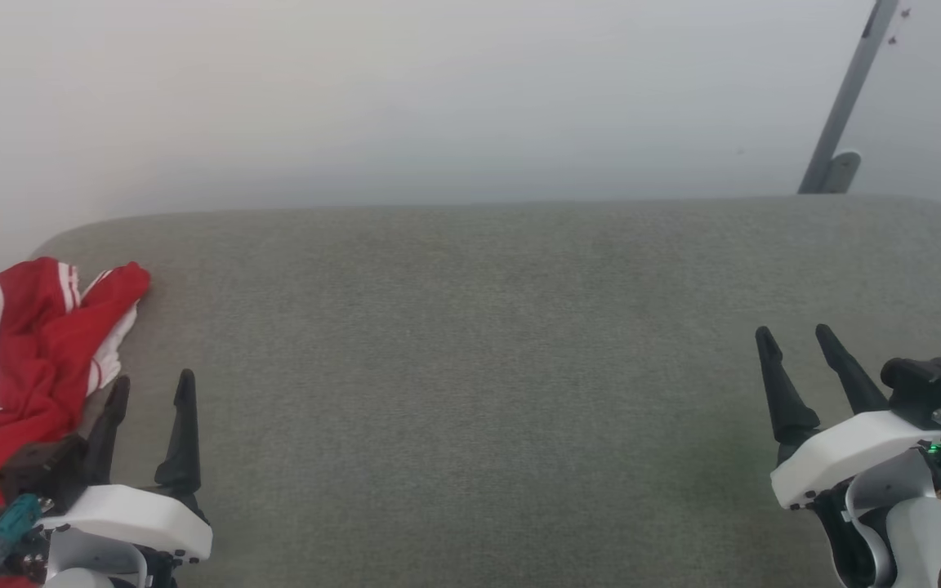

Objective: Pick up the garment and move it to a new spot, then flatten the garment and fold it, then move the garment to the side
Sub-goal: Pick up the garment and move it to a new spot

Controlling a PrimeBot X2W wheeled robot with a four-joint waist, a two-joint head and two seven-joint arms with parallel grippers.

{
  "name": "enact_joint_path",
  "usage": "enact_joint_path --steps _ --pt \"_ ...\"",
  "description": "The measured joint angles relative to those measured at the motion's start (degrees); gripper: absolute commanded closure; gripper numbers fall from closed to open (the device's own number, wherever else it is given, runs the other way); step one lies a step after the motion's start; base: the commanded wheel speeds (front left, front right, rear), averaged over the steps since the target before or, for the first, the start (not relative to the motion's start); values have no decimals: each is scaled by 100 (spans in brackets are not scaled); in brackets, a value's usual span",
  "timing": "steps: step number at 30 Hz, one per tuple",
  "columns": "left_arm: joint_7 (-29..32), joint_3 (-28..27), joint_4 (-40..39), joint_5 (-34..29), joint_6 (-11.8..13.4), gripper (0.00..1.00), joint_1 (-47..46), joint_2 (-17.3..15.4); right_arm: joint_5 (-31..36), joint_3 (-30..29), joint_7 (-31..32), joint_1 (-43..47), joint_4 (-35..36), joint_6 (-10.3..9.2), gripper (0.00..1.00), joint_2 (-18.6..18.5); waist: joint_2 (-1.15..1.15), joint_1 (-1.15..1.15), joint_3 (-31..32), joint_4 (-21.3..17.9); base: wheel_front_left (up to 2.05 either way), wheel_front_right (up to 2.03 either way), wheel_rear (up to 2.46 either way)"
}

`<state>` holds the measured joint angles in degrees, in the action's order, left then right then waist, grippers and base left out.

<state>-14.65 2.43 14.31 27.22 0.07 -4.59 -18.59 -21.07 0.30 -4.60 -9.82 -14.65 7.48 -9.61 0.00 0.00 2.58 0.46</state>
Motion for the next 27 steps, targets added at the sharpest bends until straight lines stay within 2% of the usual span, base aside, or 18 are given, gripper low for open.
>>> enact_joint_path --steps 8,27 --pt "52 -58 -23 48 2 0 -7 -118 -15 194 80 17 51 0 0 -41 0 0 77 423 0 0 0" --pt "197 -190 -288 151 97 0 118 -364 -141 751 89 -141 -227 0 0 46 0 0 287 1898 0 0 0"
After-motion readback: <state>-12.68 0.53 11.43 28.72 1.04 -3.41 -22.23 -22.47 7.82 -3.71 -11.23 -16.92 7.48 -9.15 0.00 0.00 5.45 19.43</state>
